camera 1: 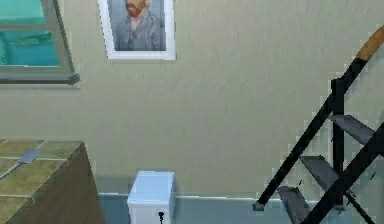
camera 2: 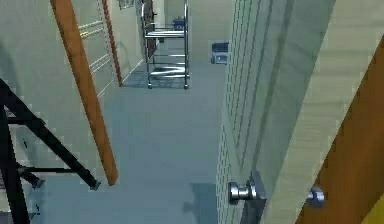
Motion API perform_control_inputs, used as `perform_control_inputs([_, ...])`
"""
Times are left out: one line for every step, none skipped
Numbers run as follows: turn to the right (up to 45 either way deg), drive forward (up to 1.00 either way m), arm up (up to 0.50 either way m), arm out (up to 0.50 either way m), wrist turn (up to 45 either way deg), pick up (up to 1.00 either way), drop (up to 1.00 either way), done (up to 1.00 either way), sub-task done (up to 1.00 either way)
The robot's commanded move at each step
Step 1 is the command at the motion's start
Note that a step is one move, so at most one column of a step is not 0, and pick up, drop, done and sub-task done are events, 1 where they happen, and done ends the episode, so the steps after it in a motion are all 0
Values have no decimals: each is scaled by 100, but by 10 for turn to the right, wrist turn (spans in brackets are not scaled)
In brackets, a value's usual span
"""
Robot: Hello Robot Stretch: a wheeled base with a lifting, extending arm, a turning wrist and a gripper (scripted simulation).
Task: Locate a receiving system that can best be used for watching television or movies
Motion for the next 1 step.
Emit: perform_control_inputs([450,0,0,0,0,0,0,0,0])
